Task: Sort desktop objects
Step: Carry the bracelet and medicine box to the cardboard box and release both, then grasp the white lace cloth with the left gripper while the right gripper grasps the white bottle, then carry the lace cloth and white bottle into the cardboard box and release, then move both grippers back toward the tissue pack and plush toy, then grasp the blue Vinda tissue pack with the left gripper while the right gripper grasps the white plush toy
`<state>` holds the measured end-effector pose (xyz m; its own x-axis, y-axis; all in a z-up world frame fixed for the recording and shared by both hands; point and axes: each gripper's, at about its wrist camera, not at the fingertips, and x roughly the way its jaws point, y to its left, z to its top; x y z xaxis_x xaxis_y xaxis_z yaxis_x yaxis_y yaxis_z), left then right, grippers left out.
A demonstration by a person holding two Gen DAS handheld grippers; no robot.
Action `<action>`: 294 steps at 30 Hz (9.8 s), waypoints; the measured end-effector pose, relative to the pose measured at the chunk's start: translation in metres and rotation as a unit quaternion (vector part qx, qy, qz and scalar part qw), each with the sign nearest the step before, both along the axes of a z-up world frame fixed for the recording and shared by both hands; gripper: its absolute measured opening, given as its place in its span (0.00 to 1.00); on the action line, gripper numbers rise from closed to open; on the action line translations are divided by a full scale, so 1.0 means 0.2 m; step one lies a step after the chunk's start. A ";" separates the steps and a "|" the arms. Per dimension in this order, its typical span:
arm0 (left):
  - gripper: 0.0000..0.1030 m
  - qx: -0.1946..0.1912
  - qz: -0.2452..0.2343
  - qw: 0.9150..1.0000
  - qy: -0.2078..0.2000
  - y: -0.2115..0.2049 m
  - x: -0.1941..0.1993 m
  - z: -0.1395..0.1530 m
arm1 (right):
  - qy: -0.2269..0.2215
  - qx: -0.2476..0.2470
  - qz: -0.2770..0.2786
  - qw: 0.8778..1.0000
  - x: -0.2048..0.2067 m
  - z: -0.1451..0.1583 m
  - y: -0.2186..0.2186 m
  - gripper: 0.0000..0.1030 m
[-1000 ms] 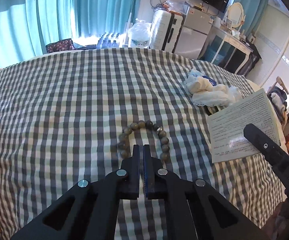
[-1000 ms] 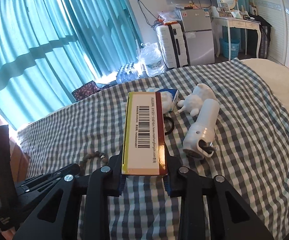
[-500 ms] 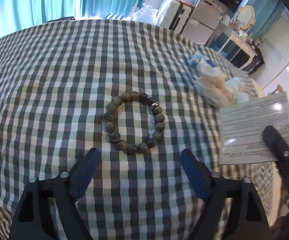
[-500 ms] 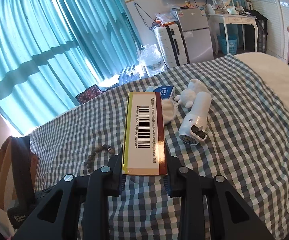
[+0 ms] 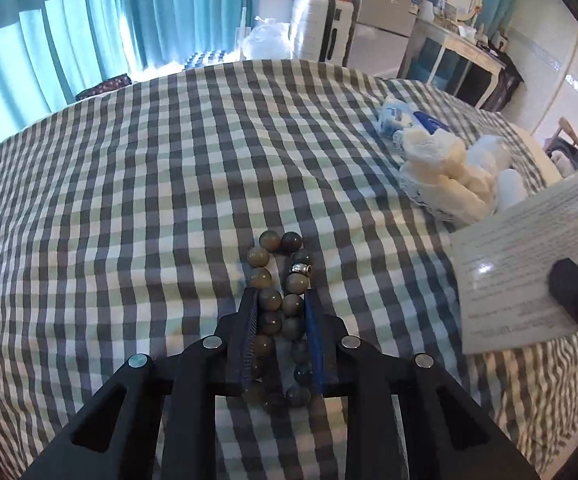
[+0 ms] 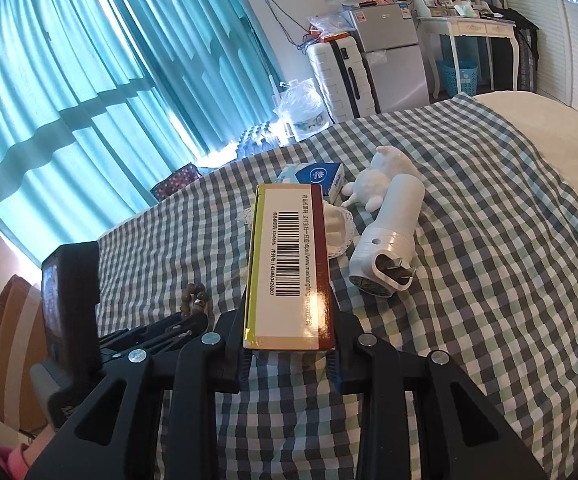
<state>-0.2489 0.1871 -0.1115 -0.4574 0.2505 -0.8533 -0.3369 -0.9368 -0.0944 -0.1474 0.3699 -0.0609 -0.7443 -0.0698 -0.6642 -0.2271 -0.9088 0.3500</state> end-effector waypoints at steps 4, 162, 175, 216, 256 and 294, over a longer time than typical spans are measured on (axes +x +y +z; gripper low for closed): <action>0.11 0.019 0.004 1.000 0.004 -0.10 0.09 0.10 | 0.000 0.012 0.005 1.000 0.02 0.02 -0.04 0.28; 0.20 0.058 0.002 0.998 0.006 0.27 -0.08 0.22 | -0.049 0.018 -0.138 0.989 0.01 -0.17 0.54 0.46; 0.20 0.070 0.020 0.996 0.049 -0.37 0.32 0.63 | 0.024 0.015 -0.045 0.999 0.30 0.23 -0.02 0.46; 0.20 0.070 0.263 0.958 0.091 -2.29 0.58 0.84 | 0.079 0.014 0.331 0.940 0.20 0.70 -2.28 0.42; 1.00 0.023 0.204 0.971 0.119 -1.64 0.60 1.02 | 0.139 0.102 0.144 0.974 0.29 0.92 -1.54 0.75; 1.00 -0.044 -0.006 0.995 0.093 0.39 -0.26 0.07 | 0.033 -0.017 -0.135 0.990 -0.23 -0.10 0.46 0.75</action>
<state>-0.3009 0.2649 -0.0980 -0.6071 0.1861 -0.7725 -0.3530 -0.9341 0.0524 -0.1926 0.4619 -0.0804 -0.7810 0.1161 -0.6137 -0.4358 -0.8052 0.4022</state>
